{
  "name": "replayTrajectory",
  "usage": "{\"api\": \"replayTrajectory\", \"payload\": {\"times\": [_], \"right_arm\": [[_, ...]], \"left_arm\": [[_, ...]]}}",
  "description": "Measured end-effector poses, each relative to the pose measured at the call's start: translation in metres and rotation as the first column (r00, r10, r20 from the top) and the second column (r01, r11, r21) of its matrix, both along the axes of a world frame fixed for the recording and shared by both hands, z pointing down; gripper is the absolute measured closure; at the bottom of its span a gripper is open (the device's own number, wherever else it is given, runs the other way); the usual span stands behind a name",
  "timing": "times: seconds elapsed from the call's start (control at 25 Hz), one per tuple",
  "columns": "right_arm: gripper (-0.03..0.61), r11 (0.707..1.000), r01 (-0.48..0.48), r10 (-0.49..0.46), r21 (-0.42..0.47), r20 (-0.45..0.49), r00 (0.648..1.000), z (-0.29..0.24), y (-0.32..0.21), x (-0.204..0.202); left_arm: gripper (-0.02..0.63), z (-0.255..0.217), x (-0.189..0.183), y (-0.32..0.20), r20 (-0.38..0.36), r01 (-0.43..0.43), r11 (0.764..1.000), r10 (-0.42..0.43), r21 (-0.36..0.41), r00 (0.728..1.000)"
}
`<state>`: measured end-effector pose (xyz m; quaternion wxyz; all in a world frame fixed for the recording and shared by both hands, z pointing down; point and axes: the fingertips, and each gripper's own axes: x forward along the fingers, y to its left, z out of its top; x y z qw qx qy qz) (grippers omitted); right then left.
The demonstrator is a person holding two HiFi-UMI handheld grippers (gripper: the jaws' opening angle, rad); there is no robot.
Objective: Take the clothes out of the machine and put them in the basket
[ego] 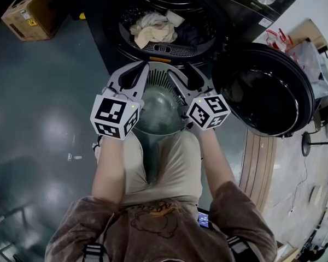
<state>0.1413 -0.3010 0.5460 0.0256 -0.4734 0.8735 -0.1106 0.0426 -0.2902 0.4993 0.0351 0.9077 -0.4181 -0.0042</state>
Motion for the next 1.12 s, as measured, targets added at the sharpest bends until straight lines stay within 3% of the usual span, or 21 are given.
{"api": "replayTrajectory", "payload": {"times": [0.12,0.28,0.36,0.64,1.12], "right_arm": [[0.239,1.0,0.003,-0.003,-0.005,-0.014,1.0,0.005,-0.001,-0.001],[0.081,0.999,0.025,-0.026,-0.025,-0.035,0.999,0.014,-0.005,-0.004],[0.04,0.999,0.031,-0.032,-0.036,-0.031,0.999,0.017,-0.009,-0.004],[0.021,0.998,0.008,-0.008,-0.062,0.008,1.0,0.022,-0.041,0.009],[0.021,0.993,-0.005,-0.004,-0.117,-0.081,0.997,0.051,-0.14,-0.014]], "left_arm": [[0.607,0.0,0.0,-0.001,-0.01,-0.002,1.0,0.002,-0.009,1.0],[0.607,0.002,0.001,-0.003,-0.013,-0.001,1.0,0.001,-0.016,1.0],[0.607,0.002,0.001,-0.003,0.002,-0.001,1.0,0.001,-0.009,1.0],[0.607,0.003,-0.001,-0.005,0.015,0.006,1.0,-0.006,-0.008,1.0],[0.607,0.006,-0.01,-0.014,-0.037,0.012,0.998,-0.014,-0.061,0.999]]}}
